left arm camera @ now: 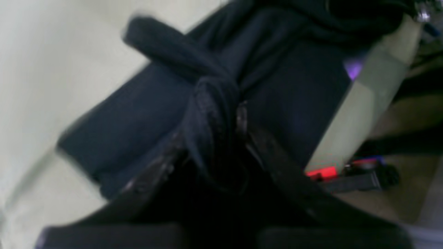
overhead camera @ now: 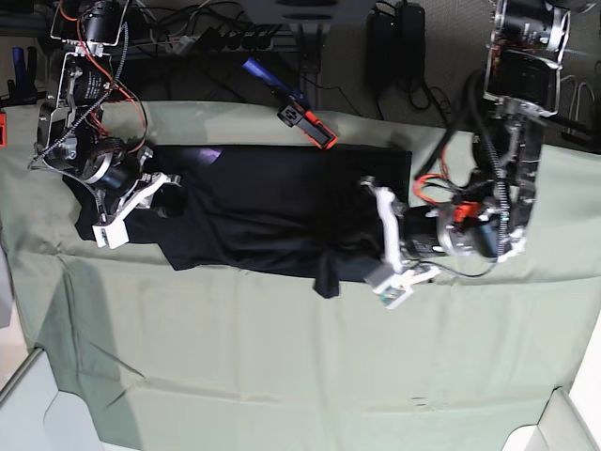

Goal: Fold the T-shirt properly
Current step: 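Grasp the shirt's end with the left gripper and fold it toward the right gripper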

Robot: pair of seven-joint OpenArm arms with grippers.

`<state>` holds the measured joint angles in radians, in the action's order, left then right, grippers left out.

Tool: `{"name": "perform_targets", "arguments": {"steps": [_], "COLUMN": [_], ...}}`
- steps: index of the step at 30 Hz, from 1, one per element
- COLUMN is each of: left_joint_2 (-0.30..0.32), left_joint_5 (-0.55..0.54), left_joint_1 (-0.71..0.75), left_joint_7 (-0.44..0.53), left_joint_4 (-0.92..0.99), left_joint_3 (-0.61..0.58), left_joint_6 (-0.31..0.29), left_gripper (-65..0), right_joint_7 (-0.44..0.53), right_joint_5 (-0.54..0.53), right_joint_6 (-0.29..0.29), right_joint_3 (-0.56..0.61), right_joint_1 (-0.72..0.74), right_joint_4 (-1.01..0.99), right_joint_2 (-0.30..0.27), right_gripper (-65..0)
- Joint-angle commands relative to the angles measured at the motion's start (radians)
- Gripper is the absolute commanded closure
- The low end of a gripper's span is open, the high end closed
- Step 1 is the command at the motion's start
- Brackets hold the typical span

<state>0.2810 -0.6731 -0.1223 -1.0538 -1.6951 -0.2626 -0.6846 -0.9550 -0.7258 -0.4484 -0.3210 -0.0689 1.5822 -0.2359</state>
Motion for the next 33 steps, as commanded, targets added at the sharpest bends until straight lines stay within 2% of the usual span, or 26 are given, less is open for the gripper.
{"name": "perform_targets", "arguments": {"steps": [1, 5, 11, 16, 27, 28, 31, 32, 33], "left_joint_2": [-0.006, -0.050, -0.099, -0.129, -0.161, -0.168, -0.194, -0.205, -0.219], "left_joint_5": [0.030, 0.172, 0.230, 0.296, 0.209, 0.203, 0.177, 0.165, 0.152], "left_joint_1": [-0.034, -0.061, -0.060, -0.060, -0.060, -0.060, -0.060, -0.060, -0.060], "left_joint_7": [0.041, 0.084, 0.094, 0.139, 0.141, 0.141, 0.137, 0.135, 0.129], "left_joint_4": [-0.019, -0.019, -0.018, -0.015, 0.001, 0.001, 0.001, 0.001, 0.001], "left_joint_3": [-0.019, -0.103, -0.177, -0.223, -0.229, -0.229, -0.229, -0.229, -0.229], "left_joint_6": [-0.014, -0.014, -0.014, -0.014, -0.014, -0.014, -0.014, -0.011, -0.001], "left_gripper": [0.0, 0.0, 0.0, 0.0, 0.0, -1.2, -20.3, -25.3, -27.5], "right_joint_7": [0.016, 0.016, 0.016, 0.016, 0.016, 0.016, 0.016, 0.016, 0.016], "right_joint_5": [-0.015, -0.016, -0.015, -0.016, -0.016, -0.016, -0.016, -0.016, -0.016], "right_joint_6": [-0.050, -0.050, -0.050, -0.049, -0.049, -0.050, -0.050, -0.049, -0.049], "right_joint_3": [-0.007, -0.007, -0.007, -0.007, -0.007, -0.007, -0.007, -0.007, -0.006], "right_joint_1": [0.013, 0.013, 0.013, 0.013, 0.013, 0.013, 0.013, 0.013, 0.013], "right_joint_4": [0.019, 0.019, 0.019, 0.019, 0.019, 0.019, 0.019, 0.019, 0.019], "right_joint_2": [-0.013, -0.013, -0.013, -0.013, -0.013, -0.013, -0.013, -0.013, -0.013], "right_gripper": [0.0, 0.0, 0.0, 0.0, 0.0, 0.0, 0.0, 0.0, 0.0]}}
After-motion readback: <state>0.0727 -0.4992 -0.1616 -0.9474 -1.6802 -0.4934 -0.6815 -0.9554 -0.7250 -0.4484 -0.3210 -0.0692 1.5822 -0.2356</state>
